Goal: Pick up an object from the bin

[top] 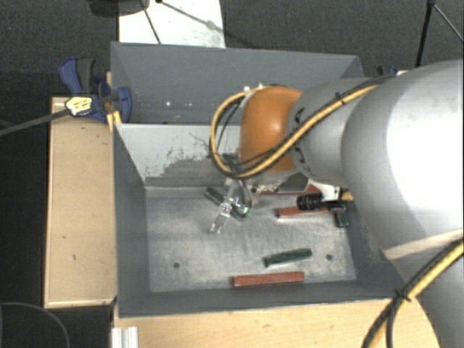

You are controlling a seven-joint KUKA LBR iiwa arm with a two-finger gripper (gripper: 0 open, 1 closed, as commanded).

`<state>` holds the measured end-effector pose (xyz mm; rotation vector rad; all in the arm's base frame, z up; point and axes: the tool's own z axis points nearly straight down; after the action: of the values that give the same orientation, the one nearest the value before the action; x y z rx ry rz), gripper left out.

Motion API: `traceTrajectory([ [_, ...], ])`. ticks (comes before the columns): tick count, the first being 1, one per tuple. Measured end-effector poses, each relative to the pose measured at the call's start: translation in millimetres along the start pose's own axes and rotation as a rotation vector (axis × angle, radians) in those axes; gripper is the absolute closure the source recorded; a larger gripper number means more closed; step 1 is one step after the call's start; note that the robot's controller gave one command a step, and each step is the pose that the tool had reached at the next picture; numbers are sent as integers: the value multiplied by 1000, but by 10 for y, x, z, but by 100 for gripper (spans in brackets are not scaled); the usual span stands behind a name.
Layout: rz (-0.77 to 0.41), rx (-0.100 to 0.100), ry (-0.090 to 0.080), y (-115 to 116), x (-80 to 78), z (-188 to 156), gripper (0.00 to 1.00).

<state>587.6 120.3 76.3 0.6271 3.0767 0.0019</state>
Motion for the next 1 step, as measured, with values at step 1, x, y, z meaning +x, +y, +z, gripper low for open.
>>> traceTrajectory([
  [1,24,-7,-6,-95,-78,10,100],
])
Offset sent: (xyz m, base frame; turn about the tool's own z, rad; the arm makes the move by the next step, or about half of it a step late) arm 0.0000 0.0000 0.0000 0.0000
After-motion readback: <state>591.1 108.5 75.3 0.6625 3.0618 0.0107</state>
